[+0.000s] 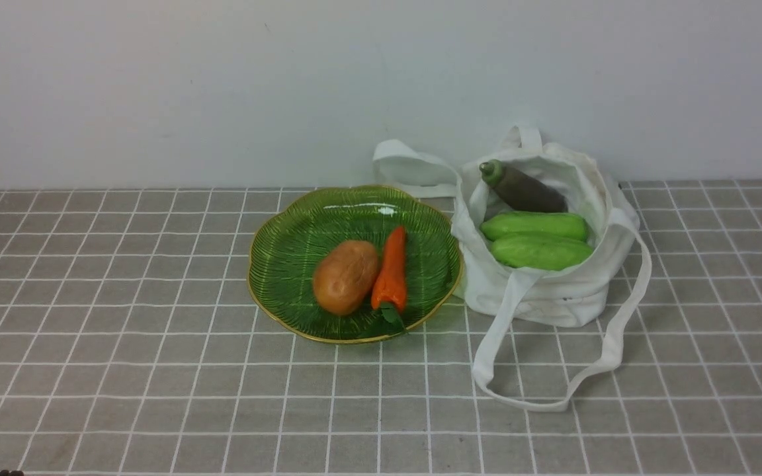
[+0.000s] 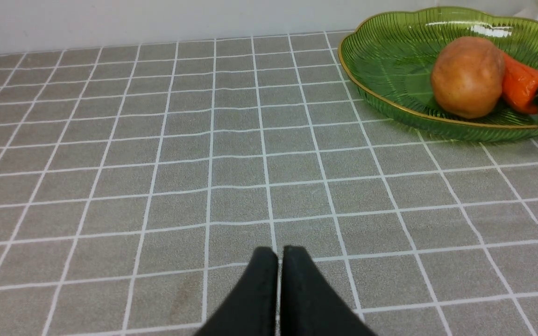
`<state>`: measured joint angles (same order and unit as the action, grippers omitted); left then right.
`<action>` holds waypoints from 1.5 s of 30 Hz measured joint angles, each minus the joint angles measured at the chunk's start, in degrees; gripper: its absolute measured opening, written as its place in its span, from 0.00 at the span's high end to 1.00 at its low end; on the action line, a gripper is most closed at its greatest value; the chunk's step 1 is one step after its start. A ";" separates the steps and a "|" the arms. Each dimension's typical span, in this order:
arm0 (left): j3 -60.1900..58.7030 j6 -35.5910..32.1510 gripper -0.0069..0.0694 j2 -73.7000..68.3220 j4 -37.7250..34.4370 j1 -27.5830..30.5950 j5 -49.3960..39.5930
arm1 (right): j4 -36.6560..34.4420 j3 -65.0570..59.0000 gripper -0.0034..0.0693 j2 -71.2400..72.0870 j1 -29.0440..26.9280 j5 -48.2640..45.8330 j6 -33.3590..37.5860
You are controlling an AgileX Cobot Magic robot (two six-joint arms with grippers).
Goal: Take vegetables from bag on grey coffee tablecloth place on plate.
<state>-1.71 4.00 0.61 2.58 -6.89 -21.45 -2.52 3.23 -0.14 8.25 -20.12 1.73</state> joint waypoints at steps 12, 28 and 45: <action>0.00 0.00 0.92 0.00 0.00 0.00 0.00 | 1.01 -4.27 0.97 0.80 -1.57 -2.58 -0.23; 0.00 0.00 0.92 0.00 0.00 0.00 0.00 | 1.98 -4.31 0.97 0.80 -5.00 -2.42 -0.41; 0.00 0.00 0.92 0.00 0.00 0.00 0.00 | 2.52 -4.33 0.97 0.80 -2.93 -2.36 -0.41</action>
<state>-1.71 4.00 0.61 2.58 -6.89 -21.45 0.00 -1.11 0.66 5.32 -22.48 1.32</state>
